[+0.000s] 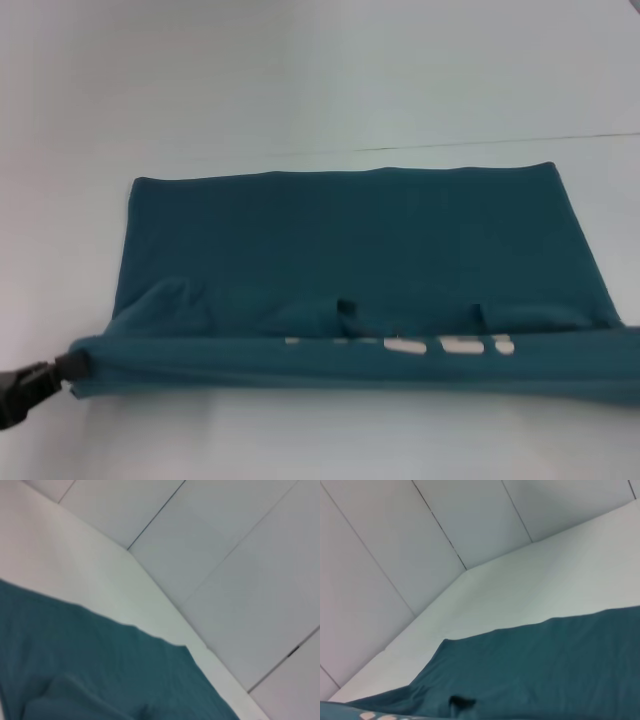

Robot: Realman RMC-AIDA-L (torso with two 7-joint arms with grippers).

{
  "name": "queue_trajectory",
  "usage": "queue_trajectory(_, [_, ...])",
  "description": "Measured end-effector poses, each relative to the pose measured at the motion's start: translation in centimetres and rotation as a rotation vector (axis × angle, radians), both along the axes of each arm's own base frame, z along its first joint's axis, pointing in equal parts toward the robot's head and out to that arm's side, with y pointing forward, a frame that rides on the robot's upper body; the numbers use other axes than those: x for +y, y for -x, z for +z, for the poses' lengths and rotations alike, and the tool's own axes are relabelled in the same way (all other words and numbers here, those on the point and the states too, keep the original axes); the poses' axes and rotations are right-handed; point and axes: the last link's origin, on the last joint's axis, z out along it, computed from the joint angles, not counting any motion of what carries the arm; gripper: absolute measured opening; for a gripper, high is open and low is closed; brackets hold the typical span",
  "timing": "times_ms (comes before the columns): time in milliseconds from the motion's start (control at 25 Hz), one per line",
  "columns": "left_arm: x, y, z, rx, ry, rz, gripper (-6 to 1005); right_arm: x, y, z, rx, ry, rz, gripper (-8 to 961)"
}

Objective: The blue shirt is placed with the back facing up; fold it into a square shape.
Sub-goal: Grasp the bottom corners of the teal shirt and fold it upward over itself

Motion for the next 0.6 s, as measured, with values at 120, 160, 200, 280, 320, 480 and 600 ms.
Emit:
queue_trajectory(120, [0.7, -0.3, 0.6, -0.005, -0.020, -0.008, 61, 1.5, 0.4, 0.3, 0.001, -0.002, 0.000, 37])
queue_trajectory(160, [1.0, -0.3, 0.7, -0.004, -0.028, -0.008, 62, 2.1, 0.5, 0.3, -0.001, -0.003, 0.001, 37])
queue_trajectory(200, [1.5, -0.4, 0.9, -0.002, -0.044, -0.006, 62, 2.8, 0.6, 0.4, -0.006, -0.007, -0.001, 37])
queue_trajectory(280, [2.6, -0.6, 1.0, 0.003, -0.071, 0.003, 64, 4.0, 0.9, 0.5, -0.012, -0.014, -0.004, 37])
queue_trajectory(320, [3.2, -0.7, 1.0, 0.006, -0.083, 0.008, 65, 4.6, 1.0, 0.5, -0.015, -0.020, -0.009, 37])
queue_trajectory(480, [6.5, -1.6, 0.5, 0.020, -0.132, 0.025, 68, 7.4, 1.5, 0.7, -0.038, -0.048, -0.023, 37])
queue_trajectory(600, [8.6, -2.2, 0.2, 0.041, -0.163, 0.048, 70, 9.5, 2.1, 0.5, -0.061, -0.070, -0.024, 38])
